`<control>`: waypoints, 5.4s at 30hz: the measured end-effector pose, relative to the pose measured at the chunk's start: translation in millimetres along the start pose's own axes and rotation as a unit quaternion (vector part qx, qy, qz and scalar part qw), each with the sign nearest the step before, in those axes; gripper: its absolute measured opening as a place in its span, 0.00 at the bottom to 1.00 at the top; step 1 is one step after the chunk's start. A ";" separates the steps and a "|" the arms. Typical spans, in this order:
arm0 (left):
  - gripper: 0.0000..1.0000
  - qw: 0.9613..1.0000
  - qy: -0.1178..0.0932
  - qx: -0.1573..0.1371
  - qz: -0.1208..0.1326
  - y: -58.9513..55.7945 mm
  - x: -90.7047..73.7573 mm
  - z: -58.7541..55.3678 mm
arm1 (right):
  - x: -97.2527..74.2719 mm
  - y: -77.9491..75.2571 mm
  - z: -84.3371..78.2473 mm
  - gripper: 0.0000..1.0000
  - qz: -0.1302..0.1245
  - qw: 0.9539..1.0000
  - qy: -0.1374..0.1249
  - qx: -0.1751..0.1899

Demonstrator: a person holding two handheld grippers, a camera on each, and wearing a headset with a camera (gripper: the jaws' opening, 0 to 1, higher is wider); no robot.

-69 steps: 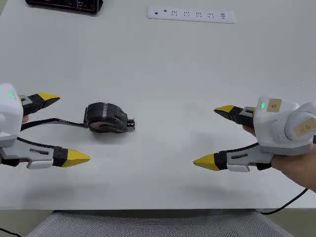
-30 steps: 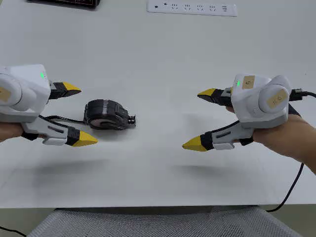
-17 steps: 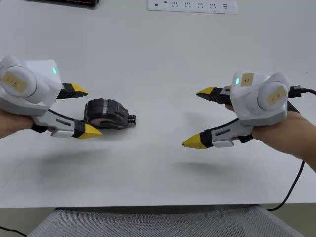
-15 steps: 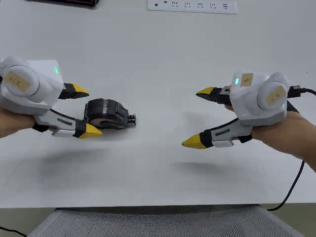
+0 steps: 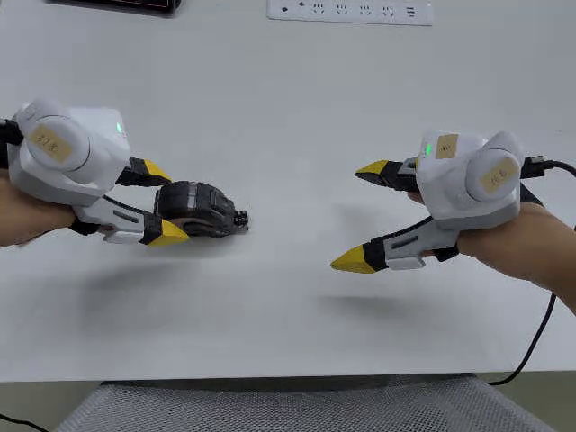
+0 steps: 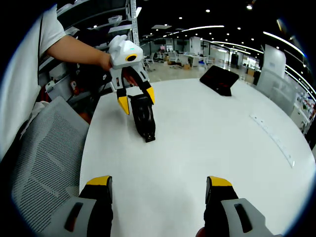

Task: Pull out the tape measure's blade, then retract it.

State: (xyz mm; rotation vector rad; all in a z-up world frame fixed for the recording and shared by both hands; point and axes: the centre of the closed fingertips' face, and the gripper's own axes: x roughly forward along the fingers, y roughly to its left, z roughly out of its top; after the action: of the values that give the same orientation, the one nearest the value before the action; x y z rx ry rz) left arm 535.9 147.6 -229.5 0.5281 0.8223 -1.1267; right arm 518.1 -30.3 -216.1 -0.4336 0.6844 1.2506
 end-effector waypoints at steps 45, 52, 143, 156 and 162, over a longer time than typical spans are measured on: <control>0.28 0.996 0.056 0.067 -0.008 -1.9 10.4 -12.0 | 17.1 4.4 0.6 0.73 0.010 1.000 -0.006 -0.004; 0.27 0.994 0.062 0.089 -0.005 -0.8 11.0 -12.9 | 22.3 6.3 5.6 0.70 0.017 1.000 -0.015 0.000; 0.27 0.992 0.094 0.088 -0.012 -1.6 10.6 -14.9 | 120.8 20.1 45.1 0.16 0.087 0.992 -0.074 -0.053; 0.27 0.992 0.094 0.087 -0.011 -2.1 10.2 -15.1 | 124.0 22.8 44.3 0.13 0.089 0.991 -0.073 -0.063; 0.27 0.992 0.094 0.086 -0.010 -1.9 10.1 -15.1 | 126.6 22.9 46.1 0.13 0.087 0.991 -0.072 -0.066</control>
State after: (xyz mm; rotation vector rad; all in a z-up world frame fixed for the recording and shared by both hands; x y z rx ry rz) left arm 531.6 152.3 -246.7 0.7800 0.8979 -1.1857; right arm 527.0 96.0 -267.4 -0.3953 0.5264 1.4824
